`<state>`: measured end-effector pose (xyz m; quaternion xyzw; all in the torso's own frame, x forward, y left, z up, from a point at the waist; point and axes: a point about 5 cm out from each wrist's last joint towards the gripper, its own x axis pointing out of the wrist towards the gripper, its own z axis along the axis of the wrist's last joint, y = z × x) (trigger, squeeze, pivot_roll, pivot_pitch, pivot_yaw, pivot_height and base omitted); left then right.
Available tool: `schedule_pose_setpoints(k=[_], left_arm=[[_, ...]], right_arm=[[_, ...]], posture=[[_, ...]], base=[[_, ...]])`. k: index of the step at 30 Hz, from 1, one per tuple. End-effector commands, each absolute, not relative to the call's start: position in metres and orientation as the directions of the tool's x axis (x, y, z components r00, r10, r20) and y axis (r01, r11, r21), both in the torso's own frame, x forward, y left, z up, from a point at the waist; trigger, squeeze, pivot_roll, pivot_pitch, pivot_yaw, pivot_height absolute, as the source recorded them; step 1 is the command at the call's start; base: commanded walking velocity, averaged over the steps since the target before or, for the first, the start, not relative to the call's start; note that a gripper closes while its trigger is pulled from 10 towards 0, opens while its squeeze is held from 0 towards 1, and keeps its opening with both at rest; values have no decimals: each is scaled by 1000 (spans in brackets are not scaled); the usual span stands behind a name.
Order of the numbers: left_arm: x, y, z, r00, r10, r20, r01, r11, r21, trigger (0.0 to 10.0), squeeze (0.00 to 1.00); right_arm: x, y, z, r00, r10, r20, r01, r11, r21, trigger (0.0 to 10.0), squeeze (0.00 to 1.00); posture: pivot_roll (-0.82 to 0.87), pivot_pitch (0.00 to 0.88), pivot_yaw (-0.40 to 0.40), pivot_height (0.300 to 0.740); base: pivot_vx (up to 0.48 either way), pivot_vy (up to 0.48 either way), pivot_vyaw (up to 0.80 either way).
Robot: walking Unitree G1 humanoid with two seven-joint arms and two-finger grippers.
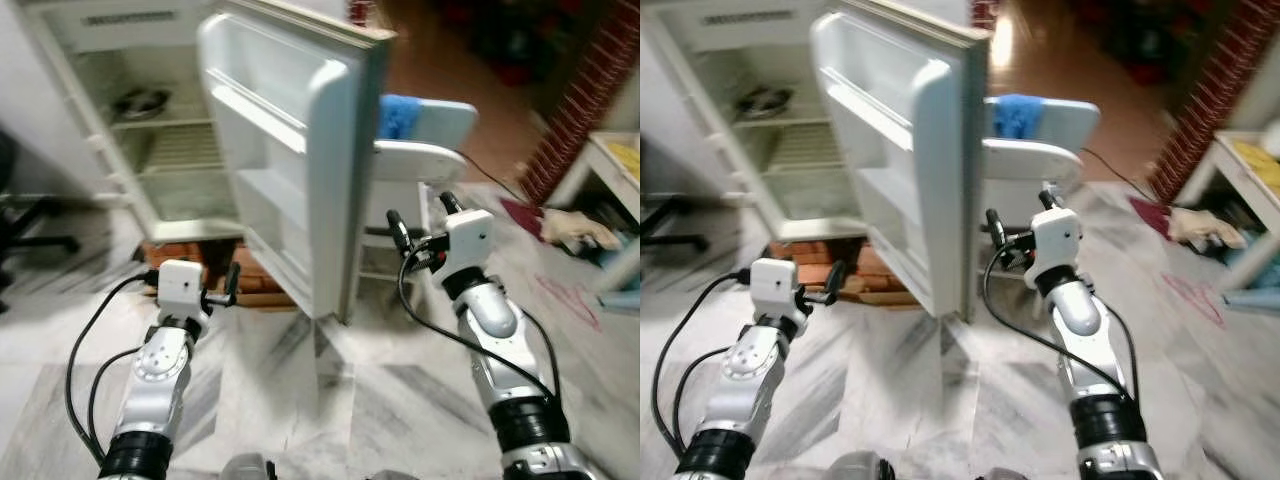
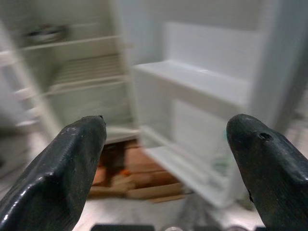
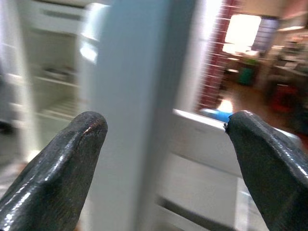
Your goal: Restocking fridge
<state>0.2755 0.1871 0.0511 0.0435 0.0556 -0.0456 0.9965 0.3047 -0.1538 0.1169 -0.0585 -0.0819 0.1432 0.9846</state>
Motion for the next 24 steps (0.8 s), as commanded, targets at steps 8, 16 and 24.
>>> schedule_pose_setpoints(k=[8, 16, 24], left_arm=[[273, 192, 52, 991, -81, -103, 88, 994, 67, 10000, 0], [268, 192, 48, 991, -76, -112, 82, 995, 49, 10000, 0], [269, 191, 48, 991, -73, -114, 77, 997, 32, 10000, 0]], right_arm=[[301, -155, 115, 960, 236, 149, -221, 969, -106, 10000, 0], [283, -148, 100, 974, 202, 104, -197, 979, -58, 10000, 0], [283, -144, 100, 976, 193, 96, -190, 981, -43, 10000, 0]], posture=[[-67, 0, 27, 740], [-68, 0, 25, 740], [-71, 0, 25, 740]], base=[[248, 0, 144], [365, 0, 0], [277, 0, 0]])
